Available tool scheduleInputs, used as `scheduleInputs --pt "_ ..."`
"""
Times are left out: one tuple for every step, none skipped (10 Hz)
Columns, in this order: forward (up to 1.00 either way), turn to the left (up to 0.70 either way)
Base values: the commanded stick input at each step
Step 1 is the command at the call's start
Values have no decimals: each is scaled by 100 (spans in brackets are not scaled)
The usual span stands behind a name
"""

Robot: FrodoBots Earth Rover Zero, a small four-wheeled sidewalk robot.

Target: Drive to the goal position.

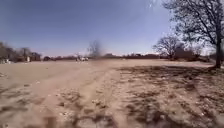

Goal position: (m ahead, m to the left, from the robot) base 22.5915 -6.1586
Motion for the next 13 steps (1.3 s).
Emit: scheduleInputs --pt "100 -16" --pt "100 -27" --pt "100 -27" --pt "100 -27" --pt "100 0" --pt "100 0" --pt "100 0" --pt "100 0" --pt "100 0" --pt "100 0" --pt "100 0" --pt "100 0" --pt "100 0"
